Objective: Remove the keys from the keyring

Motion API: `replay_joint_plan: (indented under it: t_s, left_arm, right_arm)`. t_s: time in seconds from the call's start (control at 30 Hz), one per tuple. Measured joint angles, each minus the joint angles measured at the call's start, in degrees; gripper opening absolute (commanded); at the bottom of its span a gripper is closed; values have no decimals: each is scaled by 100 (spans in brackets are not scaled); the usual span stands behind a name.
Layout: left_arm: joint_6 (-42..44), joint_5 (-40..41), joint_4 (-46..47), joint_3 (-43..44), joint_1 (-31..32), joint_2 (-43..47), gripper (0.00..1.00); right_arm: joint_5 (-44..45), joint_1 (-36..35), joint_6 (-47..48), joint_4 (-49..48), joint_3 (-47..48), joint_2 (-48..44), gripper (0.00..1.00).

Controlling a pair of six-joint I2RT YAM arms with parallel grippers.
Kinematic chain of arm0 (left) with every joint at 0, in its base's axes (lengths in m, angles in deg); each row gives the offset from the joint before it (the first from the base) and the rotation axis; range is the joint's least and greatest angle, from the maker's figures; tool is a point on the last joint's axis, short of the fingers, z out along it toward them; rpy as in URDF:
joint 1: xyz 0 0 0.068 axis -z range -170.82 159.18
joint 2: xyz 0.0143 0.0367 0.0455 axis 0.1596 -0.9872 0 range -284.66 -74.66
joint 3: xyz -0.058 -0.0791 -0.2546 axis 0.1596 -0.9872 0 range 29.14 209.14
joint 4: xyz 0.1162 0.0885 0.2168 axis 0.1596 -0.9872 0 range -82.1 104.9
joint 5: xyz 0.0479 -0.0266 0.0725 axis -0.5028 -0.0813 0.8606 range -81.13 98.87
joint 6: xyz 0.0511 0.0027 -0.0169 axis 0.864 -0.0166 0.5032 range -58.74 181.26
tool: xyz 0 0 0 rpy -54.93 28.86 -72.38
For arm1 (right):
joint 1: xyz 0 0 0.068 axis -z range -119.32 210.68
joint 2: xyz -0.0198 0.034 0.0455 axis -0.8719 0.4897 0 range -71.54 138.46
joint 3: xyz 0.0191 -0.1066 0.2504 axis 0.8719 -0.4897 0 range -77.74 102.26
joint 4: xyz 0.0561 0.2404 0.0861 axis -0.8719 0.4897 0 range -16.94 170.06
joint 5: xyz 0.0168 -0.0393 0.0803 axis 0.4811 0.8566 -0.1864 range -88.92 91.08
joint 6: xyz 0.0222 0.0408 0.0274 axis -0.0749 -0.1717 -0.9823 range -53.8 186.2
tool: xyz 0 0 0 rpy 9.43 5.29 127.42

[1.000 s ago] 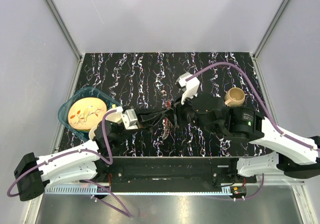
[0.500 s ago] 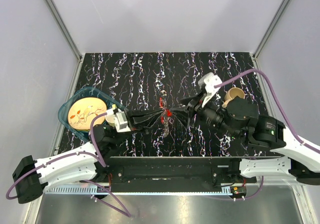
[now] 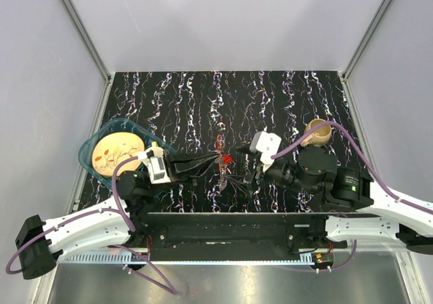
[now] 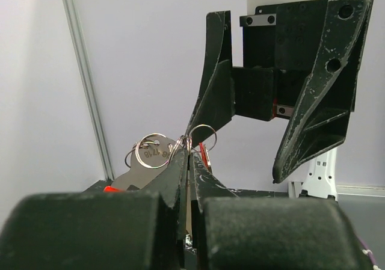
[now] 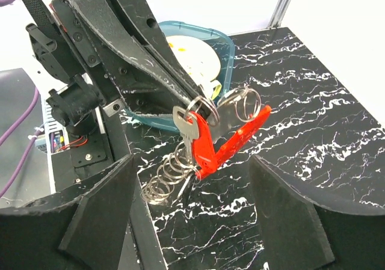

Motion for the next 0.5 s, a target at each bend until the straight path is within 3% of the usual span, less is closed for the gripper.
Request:
replay_joint_plan:
  t_s: [0.23,0.33,0.37,0.5]
  left_arm:
    - [-37,-57,-7,0,0,-2,0]
    - [-42,-59,-9,0,0,-4,0]
    - [-42,-59,-11,0,0,-4,0]
    - [-13,-52,-31,0,0,-17,0]
  right_arm:
    - [-26,0,267,-142,7,337,79]
    - [-24,0,352,-140,7,466,69]
    - [-24,0,374,-140,11,490,58]
    - [-42,0,393,-140,33,509,39]
